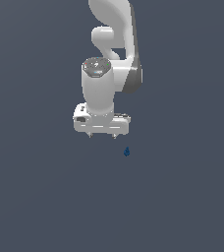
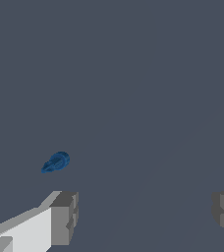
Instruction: Pick up the object and move it to a goal position.
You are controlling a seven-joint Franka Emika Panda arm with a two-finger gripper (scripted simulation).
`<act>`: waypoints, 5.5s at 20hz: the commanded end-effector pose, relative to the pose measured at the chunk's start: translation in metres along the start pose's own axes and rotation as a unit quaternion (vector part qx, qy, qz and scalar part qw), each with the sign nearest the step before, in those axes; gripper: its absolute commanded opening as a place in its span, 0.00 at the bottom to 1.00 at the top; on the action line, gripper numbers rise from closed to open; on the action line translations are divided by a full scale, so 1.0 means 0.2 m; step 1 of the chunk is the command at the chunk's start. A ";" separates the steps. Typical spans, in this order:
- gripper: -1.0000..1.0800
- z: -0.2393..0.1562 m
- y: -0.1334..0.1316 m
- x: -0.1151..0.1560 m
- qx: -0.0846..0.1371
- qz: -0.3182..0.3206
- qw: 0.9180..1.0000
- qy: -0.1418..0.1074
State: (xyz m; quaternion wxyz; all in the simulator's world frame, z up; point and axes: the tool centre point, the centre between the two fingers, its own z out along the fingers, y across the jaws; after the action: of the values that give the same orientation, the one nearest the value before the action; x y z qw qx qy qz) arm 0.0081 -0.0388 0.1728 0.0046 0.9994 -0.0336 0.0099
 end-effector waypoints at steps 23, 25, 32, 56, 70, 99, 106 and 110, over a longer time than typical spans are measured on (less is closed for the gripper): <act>0.96 0.21 -0.34 -0.02 0.004 -0.052 0.999 -0.005; 0.96 0.28 -0.43 -0.04 0.004 -0.059 0.998 -0.007; 0.96 0.39 -0.57 -0.07 0.005 -0.069 0.998 -0.010; 0.00 0.64 -0.57 -0.08 0.005 -0.070 0.998 -0.010; 0.00 0.57 -0.62 0.01 0.013 -0.091 0.996 0.012; 0.00 -0.75 -1.24 0.57 0.123 -0.358 0.881 0.283; 0.00 -0.97 -1.32 0.55 0.140 -0.394 0.850 0.320; 0.00 -1.05 -1.34 0.54 0.146 -0.406 0.839 0.332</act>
State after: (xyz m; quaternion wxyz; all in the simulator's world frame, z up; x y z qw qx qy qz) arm 0.1298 0.2213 0.3770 -0.1248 0.8535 0.3758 0.3386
